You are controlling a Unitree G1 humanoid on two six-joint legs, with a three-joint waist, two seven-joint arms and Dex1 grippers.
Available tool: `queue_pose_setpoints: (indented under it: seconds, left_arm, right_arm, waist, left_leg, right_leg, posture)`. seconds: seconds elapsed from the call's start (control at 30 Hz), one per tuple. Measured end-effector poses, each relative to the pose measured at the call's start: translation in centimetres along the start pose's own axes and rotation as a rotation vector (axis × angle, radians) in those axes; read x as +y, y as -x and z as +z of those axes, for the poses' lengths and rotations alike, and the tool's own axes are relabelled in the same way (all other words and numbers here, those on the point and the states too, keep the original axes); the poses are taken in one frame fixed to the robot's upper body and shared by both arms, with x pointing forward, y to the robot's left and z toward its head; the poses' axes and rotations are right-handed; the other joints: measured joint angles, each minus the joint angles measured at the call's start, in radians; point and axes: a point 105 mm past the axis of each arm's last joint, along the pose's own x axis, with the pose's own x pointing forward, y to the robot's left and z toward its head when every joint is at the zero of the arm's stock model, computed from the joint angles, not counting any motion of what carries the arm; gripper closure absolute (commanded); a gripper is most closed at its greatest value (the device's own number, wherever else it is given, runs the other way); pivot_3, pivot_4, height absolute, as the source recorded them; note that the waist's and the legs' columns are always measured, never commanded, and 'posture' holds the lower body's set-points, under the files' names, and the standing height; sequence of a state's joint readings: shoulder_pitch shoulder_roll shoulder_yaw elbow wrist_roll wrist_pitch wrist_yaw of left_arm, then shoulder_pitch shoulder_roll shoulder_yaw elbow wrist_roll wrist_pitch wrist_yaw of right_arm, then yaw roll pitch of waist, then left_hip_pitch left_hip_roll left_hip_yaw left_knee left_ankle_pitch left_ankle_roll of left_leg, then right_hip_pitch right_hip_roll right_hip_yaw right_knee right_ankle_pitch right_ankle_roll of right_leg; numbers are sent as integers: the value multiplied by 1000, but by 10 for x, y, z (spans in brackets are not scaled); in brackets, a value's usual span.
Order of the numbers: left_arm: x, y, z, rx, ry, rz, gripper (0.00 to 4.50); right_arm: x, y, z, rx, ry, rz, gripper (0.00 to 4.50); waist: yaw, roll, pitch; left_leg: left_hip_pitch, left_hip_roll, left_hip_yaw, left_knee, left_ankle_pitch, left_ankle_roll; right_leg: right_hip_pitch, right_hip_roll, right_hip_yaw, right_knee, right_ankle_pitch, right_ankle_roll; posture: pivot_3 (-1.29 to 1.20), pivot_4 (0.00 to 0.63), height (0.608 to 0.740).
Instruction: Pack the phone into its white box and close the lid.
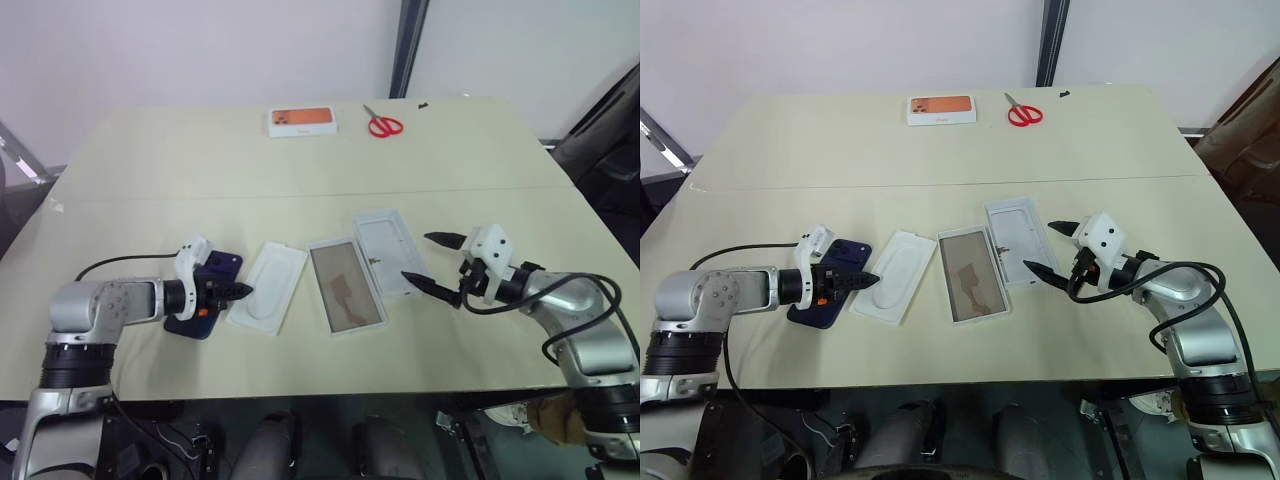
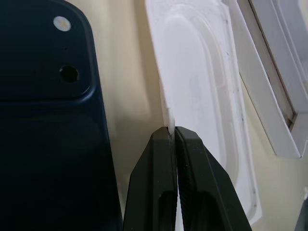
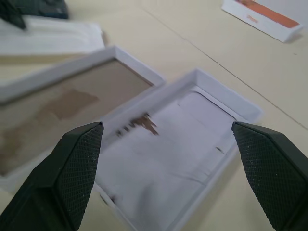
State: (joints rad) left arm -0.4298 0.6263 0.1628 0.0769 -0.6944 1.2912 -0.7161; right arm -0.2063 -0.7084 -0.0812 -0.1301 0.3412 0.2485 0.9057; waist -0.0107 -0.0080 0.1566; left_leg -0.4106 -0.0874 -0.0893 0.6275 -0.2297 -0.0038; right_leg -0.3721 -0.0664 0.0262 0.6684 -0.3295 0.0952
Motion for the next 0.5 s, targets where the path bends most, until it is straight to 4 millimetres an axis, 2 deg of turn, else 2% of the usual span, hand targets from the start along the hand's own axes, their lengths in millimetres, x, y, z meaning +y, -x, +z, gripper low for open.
queue_pose_setpoints:
  seconds: [0.17, 0.4, 0.5]
  left_arm:
    - [2, 5, 8, -48, 81, -15, 4318]
    - [3, 9, 17, -111, 107, -8, 4318]
    - [4, 11, 20, -132, 118, -2, 4318]
  right_arm:
    - [9, -3, 7, -14, 3, 42, 0]
    - [23, -10, 4, -12, -12, 92, 0]
    - [37, -12, 3, -9, -30, 161, 0]
  waist:
    - [0, -1, 1]
    - [0, -2, 1]
    - [0, -2, 1]
  left_leg:
    - [0, 0, 0, 0, 0, 0]
    - [0, 0, 0, 0, 0, 0]
    - [0, 0, 0, 0, 0, 0]
  right_leg:
    - [0, 0, 0, 0, 0, 0]
    - [0, 0, 0, 0, 0, 0]
    - [0, 0, 0, 0, 0, 0]
  posture:
    - [0, 150, 734]
    - [0, 150, 734]
    - [0, 150, 734]
